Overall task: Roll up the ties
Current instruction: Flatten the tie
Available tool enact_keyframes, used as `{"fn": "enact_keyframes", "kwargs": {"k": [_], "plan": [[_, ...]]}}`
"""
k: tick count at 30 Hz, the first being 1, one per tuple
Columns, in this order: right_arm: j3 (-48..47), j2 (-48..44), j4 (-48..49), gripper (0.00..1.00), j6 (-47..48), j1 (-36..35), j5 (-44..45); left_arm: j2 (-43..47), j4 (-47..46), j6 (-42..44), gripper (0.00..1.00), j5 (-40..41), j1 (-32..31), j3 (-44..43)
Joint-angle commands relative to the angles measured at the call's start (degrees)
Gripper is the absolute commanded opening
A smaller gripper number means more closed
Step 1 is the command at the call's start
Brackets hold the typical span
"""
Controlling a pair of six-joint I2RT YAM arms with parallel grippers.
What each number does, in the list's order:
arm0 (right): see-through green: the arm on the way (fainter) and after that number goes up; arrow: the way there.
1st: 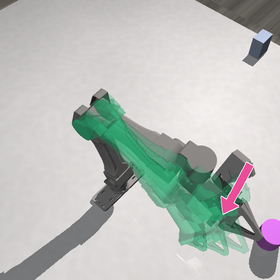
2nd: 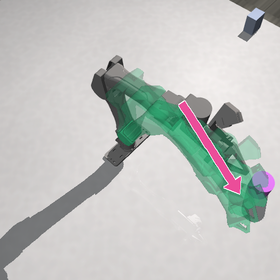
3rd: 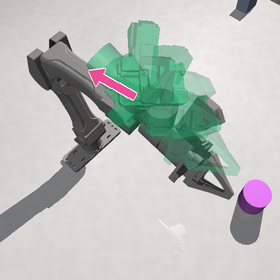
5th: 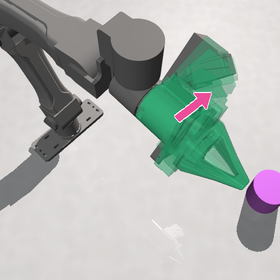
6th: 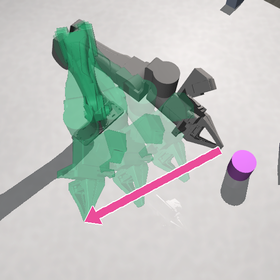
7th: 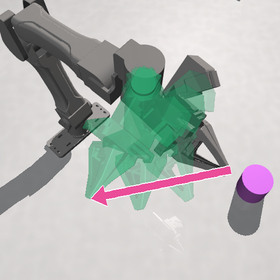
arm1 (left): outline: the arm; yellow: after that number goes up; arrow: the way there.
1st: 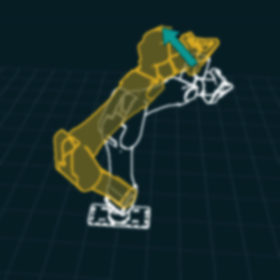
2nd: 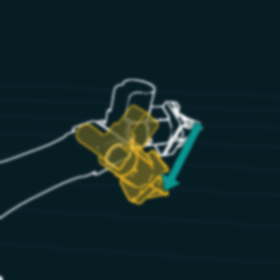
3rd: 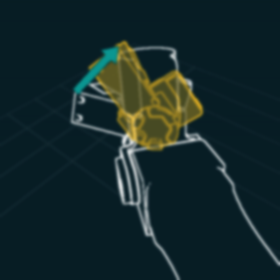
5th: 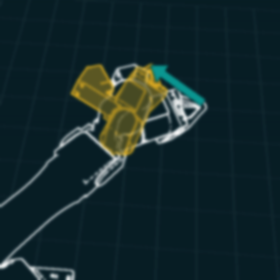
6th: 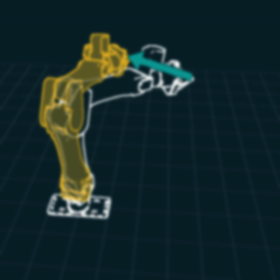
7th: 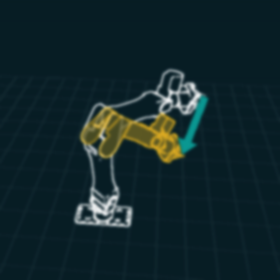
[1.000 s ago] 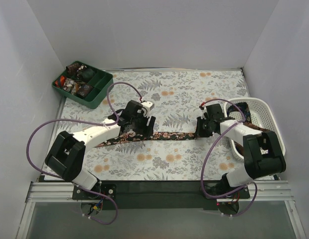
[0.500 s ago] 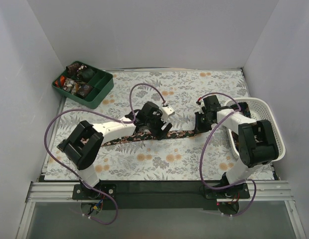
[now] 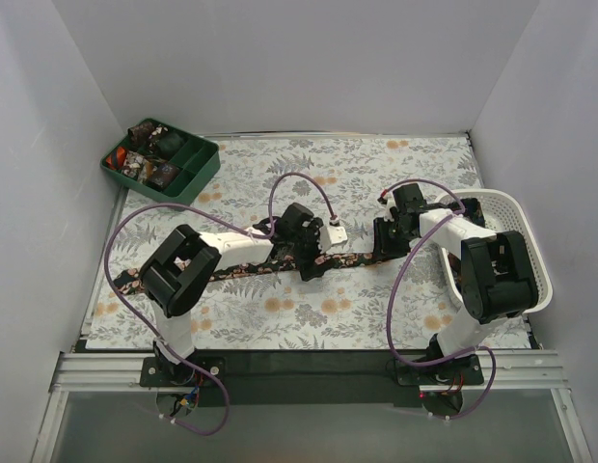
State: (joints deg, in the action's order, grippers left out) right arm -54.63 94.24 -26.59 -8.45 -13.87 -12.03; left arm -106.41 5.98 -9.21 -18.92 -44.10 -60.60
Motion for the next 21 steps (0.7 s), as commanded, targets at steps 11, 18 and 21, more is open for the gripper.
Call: {"fn": "enact_keyframes", "kwargs": {"k": [11,18,21], "plan": [[-2.32,1.21,-0.66,0.36,2.47,0.25,-2.12,-6.17,4.48,5.78,0.45,-1.29,0.24,-5.67],[-2.06,0.25,1.62,0.36,2.39,0.51,-0.71,-7.76,6.32,3.94,0.21,-6.92,1.73,-6.99],[-1.36,-1.77,3.56,0.37,1.68,1.3,-0.97,-7.76,7.99,3.5,0.22,-8.5,1.82,-7.43]]}}
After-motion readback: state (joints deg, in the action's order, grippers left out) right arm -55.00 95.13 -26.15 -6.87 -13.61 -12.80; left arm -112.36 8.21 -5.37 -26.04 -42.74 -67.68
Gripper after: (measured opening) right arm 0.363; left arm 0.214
